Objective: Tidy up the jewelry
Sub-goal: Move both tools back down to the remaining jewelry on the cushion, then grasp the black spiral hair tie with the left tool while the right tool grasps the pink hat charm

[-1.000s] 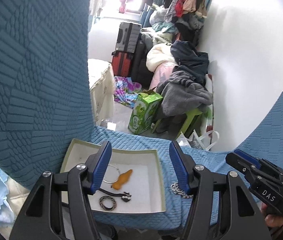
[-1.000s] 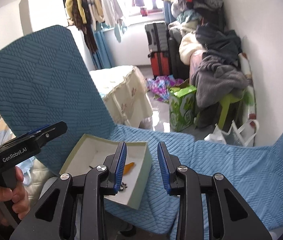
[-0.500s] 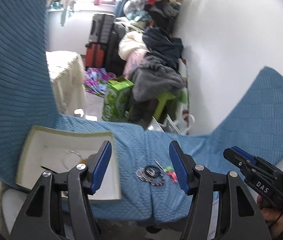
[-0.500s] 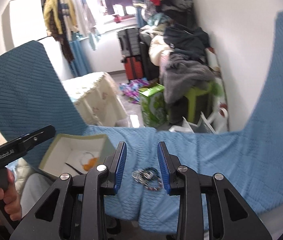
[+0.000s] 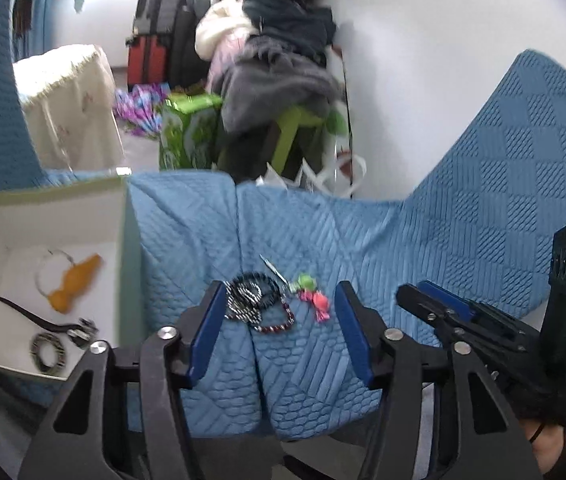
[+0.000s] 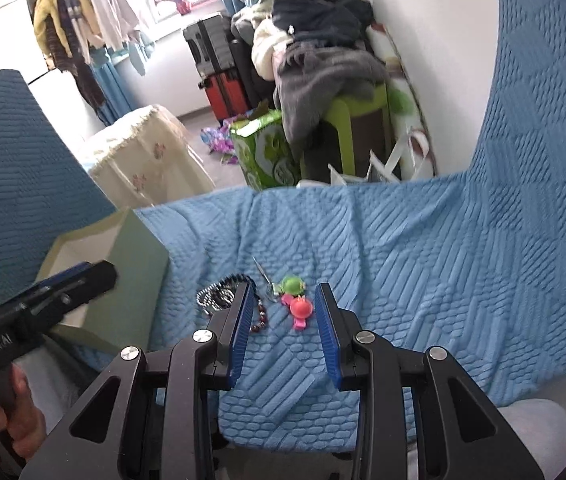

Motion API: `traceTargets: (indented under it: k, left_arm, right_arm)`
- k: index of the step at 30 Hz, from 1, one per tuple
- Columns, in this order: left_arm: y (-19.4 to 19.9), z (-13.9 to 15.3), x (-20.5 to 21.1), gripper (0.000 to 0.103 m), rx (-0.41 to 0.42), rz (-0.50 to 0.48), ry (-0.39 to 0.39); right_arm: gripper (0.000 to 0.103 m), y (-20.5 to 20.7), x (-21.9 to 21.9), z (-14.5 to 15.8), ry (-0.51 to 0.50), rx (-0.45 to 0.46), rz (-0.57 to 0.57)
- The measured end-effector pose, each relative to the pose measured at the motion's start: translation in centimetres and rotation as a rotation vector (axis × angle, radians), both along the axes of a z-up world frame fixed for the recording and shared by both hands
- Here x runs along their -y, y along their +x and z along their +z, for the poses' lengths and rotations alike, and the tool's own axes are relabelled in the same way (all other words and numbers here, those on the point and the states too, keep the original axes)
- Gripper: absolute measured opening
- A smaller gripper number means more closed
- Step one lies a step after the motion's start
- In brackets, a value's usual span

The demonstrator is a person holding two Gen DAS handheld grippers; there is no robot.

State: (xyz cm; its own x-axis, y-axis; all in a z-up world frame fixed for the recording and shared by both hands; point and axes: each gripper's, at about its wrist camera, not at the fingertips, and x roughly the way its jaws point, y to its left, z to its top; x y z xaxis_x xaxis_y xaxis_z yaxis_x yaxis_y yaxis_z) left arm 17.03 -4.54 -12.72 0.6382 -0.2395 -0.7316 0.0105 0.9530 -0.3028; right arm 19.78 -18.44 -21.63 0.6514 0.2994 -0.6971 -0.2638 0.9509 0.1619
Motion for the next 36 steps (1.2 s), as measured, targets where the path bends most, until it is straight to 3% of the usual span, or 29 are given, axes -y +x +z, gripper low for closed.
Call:
traceTargets:
  k: [12, 16, 22, 32, 36]
  left_arm:
    - [3.4, -6.8, 1.5, 0.037, -0.143, 0.013, 0.051]
    - [4.5, -8.7, 1.0, 0.036, -0.179, 0.035, 0.036]
    - [5.9, -10.3, 0.1, 0.029, -0.207, 0.087, 0.010]
    - [6.7, -10.9, -0.2, 0.025, -0.217, 0.091, -0.005]
    - [6.9, -11.3, -0.5, 0.016, -0.241, 0.099, -0.010]
  right_arm:
    - [0.029, 4.3, 0.2, -6.4, -0.020, -0.138, 0.038]
    - [0.028, 5.6, -0.1, -7.8, -0.030, -0.175, 0.059]
    - [0.028, 7.0, -1.0, -9.6, -0.057, -0.217, 0.094]
    - [0.020, 7.3, -2.4, -10.3, -0.114, -0.186, 0.125]
    - [0.020, 7.2, -2.3, -10.3, -0.118, -0.187, 0.120]
